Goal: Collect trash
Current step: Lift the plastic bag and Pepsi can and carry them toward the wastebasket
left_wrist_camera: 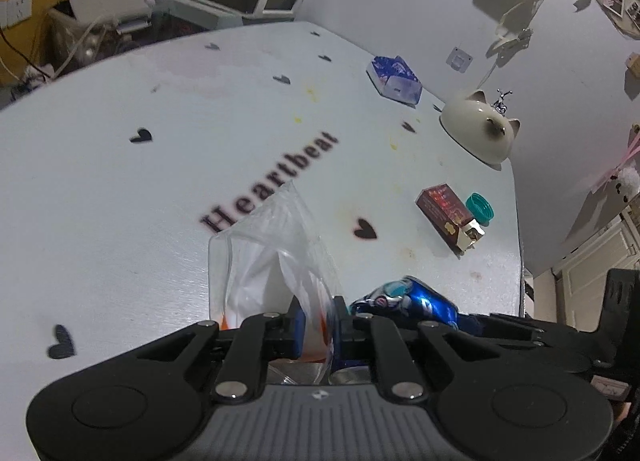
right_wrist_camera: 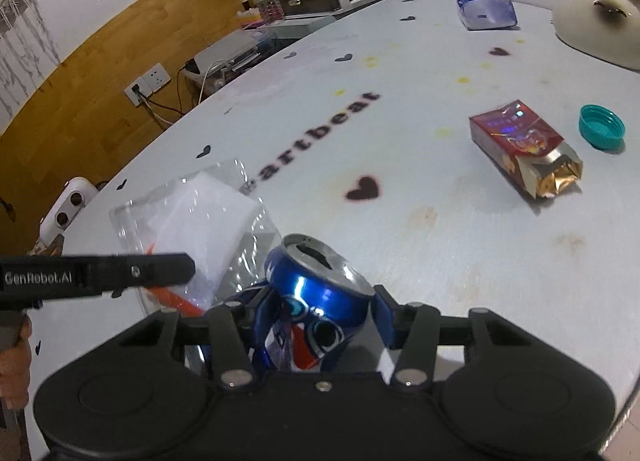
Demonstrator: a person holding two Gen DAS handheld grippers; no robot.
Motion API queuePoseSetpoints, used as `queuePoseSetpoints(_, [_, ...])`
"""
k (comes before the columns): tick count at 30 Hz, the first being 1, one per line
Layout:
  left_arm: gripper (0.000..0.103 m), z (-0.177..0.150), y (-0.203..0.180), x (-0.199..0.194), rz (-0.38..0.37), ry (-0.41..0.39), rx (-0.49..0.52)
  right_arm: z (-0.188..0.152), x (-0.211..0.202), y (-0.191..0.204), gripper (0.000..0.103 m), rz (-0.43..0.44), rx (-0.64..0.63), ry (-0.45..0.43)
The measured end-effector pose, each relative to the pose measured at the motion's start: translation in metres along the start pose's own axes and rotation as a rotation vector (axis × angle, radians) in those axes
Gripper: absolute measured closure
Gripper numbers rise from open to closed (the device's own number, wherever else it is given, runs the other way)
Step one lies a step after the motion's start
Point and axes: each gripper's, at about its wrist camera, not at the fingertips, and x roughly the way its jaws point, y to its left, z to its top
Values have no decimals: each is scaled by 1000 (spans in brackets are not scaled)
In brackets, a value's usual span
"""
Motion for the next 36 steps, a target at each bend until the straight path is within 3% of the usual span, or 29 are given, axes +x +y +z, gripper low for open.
queuePoseSetpoints(14, [91,-25,-1,-70,42,-53,9,-18,-60,36,57,-53,6,-65])
queuePoseSetpoints(24, [91,-46,0,-131,-3,-82,79,-52,-110,78,57,-115,50,-122])
queuePoseSetpoints(36, [91,-90,14,-200,-32,-95,161,-102,-173,141,57,-254,77,-201])
